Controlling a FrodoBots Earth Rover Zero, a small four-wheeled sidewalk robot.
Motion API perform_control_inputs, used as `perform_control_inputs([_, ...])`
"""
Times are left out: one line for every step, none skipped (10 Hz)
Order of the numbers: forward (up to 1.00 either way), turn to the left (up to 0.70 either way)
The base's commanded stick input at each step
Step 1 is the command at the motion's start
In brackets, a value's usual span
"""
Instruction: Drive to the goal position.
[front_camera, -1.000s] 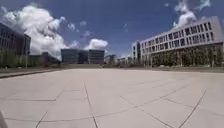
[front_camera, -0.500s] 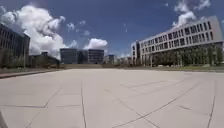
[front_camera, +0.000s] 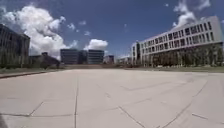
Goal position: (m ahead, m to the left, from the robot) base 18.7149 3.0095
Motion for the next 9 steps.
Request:
perform_control_inputs([0.7,0.0])
perform_control_inputs([0.7,0.0])
perform_control_inputs([0.7,0.0])
perform_control_inputs([0.7,0.0])
perform_control_inputs([0.7,0.0])
perform_control_inputs([0.7,0.0])
perform_control_inputs([0.7,0.0])
perform_control_inputs([0.7,0.0])
perform_control_inputs([0.7,0.0])
